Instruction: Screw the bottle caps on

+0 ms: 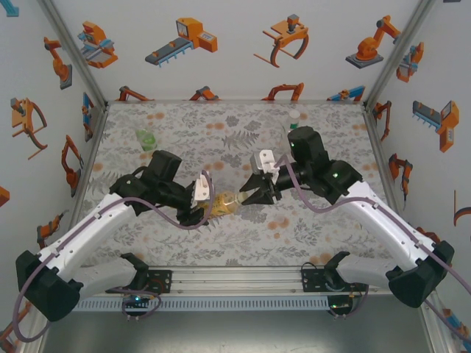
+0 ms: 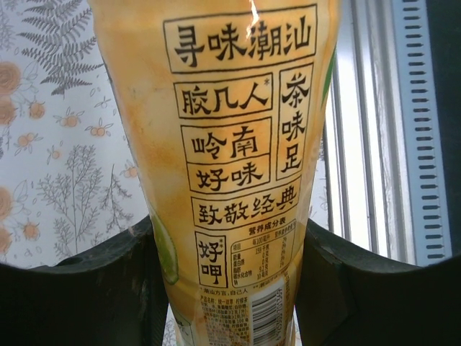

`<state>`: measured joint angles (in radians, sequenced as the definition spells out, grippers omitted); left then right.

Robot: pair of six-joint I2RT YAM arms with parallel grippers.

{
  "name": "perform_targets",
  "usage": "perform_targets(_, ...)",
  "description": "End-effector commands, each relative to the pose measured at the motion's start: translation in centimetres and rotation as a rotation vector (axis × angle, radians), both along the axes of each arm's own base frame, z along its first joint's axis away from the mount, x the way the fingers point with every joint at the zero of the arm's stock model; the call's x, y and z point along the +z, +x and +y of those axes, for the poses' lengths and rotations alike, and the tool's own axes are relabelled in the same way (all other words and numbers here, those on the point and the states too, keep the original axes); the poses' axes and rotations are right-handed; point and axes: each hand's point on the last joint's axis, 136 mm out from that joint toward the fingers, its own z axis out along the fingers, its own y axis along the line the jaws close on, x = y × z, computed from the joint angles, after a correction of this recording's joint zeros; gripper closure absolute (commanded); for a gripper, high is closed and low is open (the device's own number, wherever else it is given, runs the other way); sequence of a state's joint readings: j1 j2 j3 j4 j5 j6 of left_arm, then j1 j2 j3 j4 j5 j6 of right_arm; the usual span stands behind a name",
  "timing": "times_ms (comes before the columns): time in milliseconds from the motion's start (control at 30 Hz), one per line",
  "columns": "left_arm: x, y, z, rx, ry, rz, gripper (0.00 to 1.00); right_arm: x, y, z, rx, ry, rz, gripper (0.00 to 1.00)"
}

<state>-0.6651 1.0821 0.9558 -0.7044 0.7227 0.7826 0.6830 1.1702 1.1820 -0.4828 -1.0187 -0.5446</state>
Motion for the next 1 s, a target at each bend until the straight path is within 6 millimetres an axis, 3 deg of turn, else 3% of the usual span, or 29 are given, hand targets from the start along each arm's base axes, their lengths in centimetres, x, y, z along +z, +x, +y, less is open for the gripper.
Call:
perform_targets(0,2.3,0.1,-0.9,-0.027,-0.096,-0.081,1.00,0.1,1.4,0.9,-0.090,0.011,0.100,1.00)
perform_targets(233,2.5,0.8,-0.7,0.015,-0.100,-0.133,1.00,0.6,3.2,1.0,-0.267,0.088,0.299,1.00)
perform_targets(433,2.6,1.4,-0.6,0.043,-0.097,-0.156,1.00,0.2,6.5,0.1,-0.540,0.152,0.593,1.00)
perform_targets(600,2.8,2.2,-0.4,0.089,-0.095,-0.180,1.00,-2.0,8.6,-0.6,-0.743,0.165,0.968,1.00)
perform_targets(767,3.1,3.6,-0.4,0.159,-0.093,-0.204,1.00,-4.4,9.3,-0.8,-0.857,0.139,1.280,1.00)
perform_targets(967,2.9,5.4,-0.3,0.249,-0.059,-0.209,1.00,-7.7,9.2,-1.2,-0.965,0.059,1.487,1.00)
